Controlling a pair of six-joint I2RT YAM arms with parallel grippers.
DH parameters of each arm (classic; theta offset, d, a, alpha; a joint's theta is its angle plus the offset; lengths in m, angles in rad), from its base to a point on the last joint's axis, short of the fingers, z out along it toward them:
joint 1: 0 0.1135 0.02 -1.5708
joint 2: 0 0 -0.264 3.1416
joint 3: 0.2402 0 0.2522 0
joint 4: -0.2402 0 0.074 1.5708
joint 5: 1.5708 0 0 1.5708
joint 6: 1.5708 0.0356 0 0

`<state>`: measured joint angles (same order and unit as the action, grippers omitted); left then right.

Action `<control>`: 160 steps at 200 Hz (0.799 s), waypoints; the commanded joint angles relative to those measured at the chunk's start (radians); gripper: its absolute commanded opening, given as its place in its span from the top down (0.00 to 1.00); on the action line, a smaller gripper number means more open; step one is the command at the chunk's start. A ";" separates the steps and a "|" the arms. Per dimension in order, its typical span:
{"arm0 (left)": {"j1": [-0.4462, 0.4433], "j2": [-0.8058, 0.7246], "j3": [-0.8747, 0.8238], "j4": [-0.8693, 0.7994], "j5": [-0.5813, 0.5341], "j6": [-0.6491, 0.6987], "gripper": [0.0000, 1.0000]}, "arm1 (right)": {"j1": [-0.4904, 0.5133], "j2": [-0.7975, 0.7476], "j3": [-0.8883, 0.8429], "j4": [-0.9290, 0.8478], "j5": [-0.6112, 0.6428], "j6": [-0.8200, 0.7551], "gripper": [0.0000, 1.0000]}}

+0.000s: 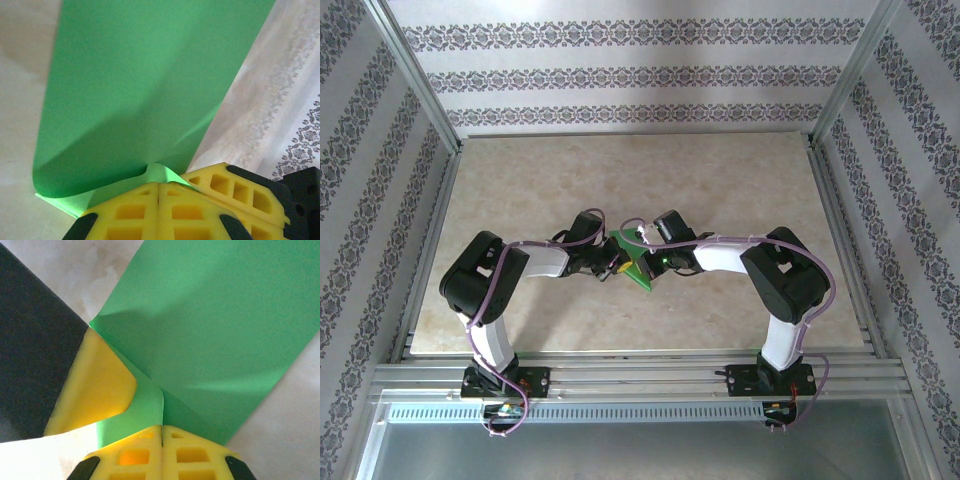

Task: Fold a paper plane with a square sheet of paper (pick it up from the middle)

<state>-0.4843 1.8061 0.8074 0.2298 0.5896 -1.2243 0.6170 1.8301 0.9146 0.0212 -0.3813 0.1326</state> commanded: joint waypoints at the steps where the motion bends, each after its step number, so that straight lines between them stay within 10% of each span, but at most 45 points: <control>1: -0.004 0.006 0.007 0.014 -0.012 0.002 0.95 | -0.004 0.035 0.007 -0.035 0.012 0.006 0.94; 160: -0.004 0.047 -0.001 0.003 -0.005 0.046 0.96 | -0.005 0.037 0.009 -0.037 0.004 0.007 0.94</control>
<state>-0.4843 1.8263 0.8074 0.2298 0.5903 -1.2076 0.6170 1.8339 0.9195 0.0185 -0.3824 0.1329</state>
